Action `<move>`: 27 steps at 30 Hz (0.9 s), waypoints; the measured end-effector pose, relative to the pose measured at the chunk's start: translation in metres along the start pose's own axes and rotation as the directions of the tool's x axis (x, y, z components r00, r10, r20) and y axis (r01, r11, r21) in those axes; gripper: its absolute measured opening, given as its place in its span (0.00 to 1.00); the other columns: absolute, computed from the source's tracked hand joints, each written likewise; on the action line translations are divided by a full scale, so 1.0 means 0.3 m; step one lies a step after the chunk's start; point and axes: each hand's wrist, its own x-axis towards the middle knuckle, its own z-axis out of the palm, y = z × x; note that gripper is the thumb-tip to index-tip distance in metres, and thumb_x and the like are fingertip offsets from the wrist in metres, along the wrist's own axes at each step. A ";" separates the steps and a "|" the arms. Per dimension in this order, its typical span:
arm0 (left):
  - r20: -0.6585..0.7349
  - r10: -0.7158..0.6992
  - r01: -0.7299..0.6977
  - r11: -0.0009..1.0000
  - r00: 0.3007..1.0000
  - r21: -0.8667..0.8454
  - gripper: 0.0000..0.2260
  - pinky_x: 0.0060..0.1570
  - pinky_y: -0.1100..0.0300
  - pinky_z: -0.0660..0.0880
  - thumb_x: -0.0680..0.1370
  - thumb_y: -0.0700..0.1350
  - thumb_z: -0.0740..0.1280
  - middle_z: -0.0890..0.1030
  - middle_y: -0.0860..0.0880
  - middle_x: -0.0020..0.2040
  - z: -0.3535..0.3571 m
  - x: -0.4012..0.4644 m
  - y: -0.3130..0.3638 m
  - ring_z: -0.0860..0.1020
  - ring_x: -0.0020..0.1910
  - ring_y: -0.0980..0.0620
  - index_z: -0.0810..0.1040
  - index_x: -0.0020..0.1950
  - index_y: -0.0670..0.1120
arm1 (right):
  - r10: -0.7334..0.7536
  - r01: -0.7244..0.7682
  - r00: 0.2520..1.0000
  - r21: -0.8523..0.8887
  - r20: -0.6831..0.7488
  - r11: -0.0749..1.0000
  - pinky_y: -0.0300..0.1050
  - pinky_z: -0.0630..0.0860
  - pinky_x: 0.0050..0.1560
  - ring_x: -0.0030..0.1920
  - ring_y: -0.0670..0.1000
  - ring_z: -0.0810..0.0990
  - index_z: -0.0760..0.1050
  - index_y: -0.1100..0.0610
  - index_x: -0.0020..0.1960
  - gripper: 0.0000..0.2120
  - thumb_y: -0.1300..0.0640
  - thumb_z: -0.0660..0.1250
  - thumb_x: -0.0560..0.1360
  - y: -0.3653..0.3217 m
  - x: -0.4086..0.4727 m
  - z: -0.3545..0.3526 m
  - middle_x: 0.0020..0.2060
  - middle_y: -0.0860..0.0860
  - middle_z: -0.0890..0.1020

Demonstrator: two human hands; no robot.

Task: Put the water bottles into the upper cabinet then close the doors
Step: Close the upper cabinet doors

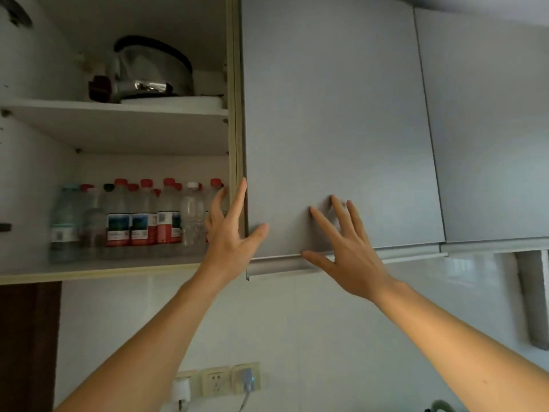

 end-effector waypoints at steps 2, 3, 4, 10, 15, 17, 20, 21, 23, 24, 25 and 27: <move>-0.020 -0.028 0.028 1.000 0.999 0.005 0.39 0.77 0.38 0.51 0.77 0.54 0.72 0.46 0.48 0.82 0.011 0.024 -0.036 0.45 0.81 0.46 0.49 0.76 0.73 | -0.044 0.043 0.999 -0.044 -0.007 0.998 0.60 0.51 0.79 0.81 0.60 0.39 0.51 0.42 0.81 0.38 0.32 0.57 0.76 0.015 0.030 0.033 0.82 0.52 0.42; -0.021 -0.045 0.045 0.999 0.999 -0.002 0.38 0.77 0.38 0.52 0.77 0.53 0.72 0.46 0.48 0.82 0.017 0.037 -0.050 0.44 0.81 0.46 0.49 0.75 0.73 | -0.057 0.056 0.998 -0.068 -0.005 0.996 0.61 0.51 0.79 0.80 0.61 0.40 0.51 0.43 0.81 0.38 0.32 0.58 0.77 0.022 0.045 0.049 0.82 0.53 0.42; -0.020 -0.066 0.066 0.998 0.998 -0.009 0.38 0.77 0.38 0.52 0.77 0.53 0.73 0.45 0.49 0.82 0.024 0.047 -0.064 0.44 0.81 0.47 0.50 0.75 0.73 | -0.064 0.064 0.998 -0.088 -0.001 0.994 0.61 0.50 0.78 0.80 0.61 0.40 0.51 0.43 0.81 0.37 0.33 0.59 0.77 0.029 0.056 0.066 0.81 0.53 0.42; -0.001 -0.207 0.206 0.974 0.978 -0.089 0.36 0.78 0.42 0.51 0.77 0.51 0.73 0.43 0.52 0.82 0.073 0.106 -0.143 0.45 0.81 0.48 0.54 0.75 0.73 | -0.099 0.094 0.994 -0.121 -0.039 0.988 0.65 0.49 0.77 0.80 0.64 0.44 0.56 0.44 0.81 0.34 0.37 0.61 0.79 0.070 0.105 0.166 0.81 0.56 0.47; 0.008 -0.212 0.212 0.976 0.977 -0.050 0.38 0.78 0.41 0.53 0.78 0.49 0.73 0.42 0.52 0.82 0.101 0.138 -0.202 0.46 0.82 0.46 0.54 0.75 0.74 | -0.114 0.099 0.989 -0.144 -0.094 0.985 0.68 0.51 0.76 0.79 0.67 0.49 0.63 0.47 0.79 0.32 0.39 0.64 0.78 0.096 0.134 0.231 0.81 0.59 0.53; 0.006 -0.189 0.189 0.981 0.982 -0.036 0.38 0.78 0.40 0.54 0.77 0.48 0.73 0.42 0.52 0.82 0.105 0.143 -0.231 0.45 0.82 0.47 0.53 0.76 0.74 | -0.129 0.112 0.983 -0.136 -0.127 0.984 0.69 0.52 0.76 0.79 0.68 0.50 0.65 0.48 0.78 0.32 0.39 0.65 0.78 0.104 0.137 0.257 0.80 0.60 0.55; 0.009 -0.147 0.147 0.988 0.989 0.040 0.39 0.78 0.41 0.51 0.78 0.51 0.72 0.41 0.53 0.82 0.103 0.152 -0.267 0.43 0.81 0.49 0.51 0.76 0.73 | -0.150 0.131 0.977 -0.131 -0.154 0.983 0.70 0.52 0.76 0.79 0.67 0.50 0.64 0.48 0.79 0.32 0.39 0.63 0.78 0.121 0.142 0.284 0.81 0.59 0.54; 0.015 -0.143 0.142 0.988 0.990 0.066 0.39 0.77 0.41 0.51 0.78 0.52 0.72 0.41 0.54 0.82 0.102 0.155 -0.272 0.43 0.81 0.48 0.50 0.77 0.73 | -0.153 0.133 0.976 -0.130 -0.155 0.983 0.70 0.51 0.76 0.80 0.67 0.49 0.63 0.47 0.79 0.32 0.38 0.62 0.78 0.126 0.144 0.287 0.81 0.58 0.54; 0.025 -0.142 0.139 0.986 0.990 0.096 0.39 0.76 0.41 0.51 0.78 0.53 0.71 0.41 0.54 0.82 0.100 0.165 -0.267 0.43 0.81 0.47 0.49 0.77 0.73 | -0.146 0.128 0.977 -0.119 -0.153 0.985 0.69 0.49 0.76 0.80 0.66 0.47 0.62 0.47 0.79 0.32 0.37 0.58 0.79 0.125 0.150 0.284 0.81 0.58 0.52; 0.024 -0.144 0.140 0.983 0.989 0.119 0.39 0.76 0.40 0.51 0.78 0.53 0.71 0.41 0.54 0.82 0.099 0.168 -0.258 0.43 0.81 0.46 0.49 0.77 0.72 | -0.134 0.118 0.980 -0.113 -0.147 0.987 0.68 0.48 0.77 0.80 0.65 0.45 0.61 0.47 0.80 0.32 0.36 0.57 0.79 0.120 0.154 0.279 0.81 0.58 0.51; 0.021 -0.145 0.140 0.978 0.989 0.154 0.38 0.76 0.39 0.51 0.78 0.54 0.71 0.42 0.53 0.82 0.096 0.168 -0.246 0.43 0.81 0.46 0.49 0.78 0.71 | -0.115 0.101 0.983 -0.101 -0.142 0.990 0.68 0.46 0.77 0.80 0.65 0.44 0.61 0.47 0.80 0.32 0.36 0.58 0.79 0.110 0.156 0.274 0.81 0.57 0.50; 0.017 -0.138 0.130 0.962 0.990 0.238 0.38 0.77 0.38 0.52 0.78 0.56 0.71 0.44 0.51 0.82 0.084 0.153 -0.226 0.44 0.81 0.45 0.50 0.79 0.68 | -0.068 0.064 0.986 -0.031 -0.150 0.997 0.67 0.43 0.77 0.80 0.64 0.43 0.61 0.48 0.79 0.32 0.38 0.60 0.79 0.076 0.150 0.270 0.81 0.58 0.50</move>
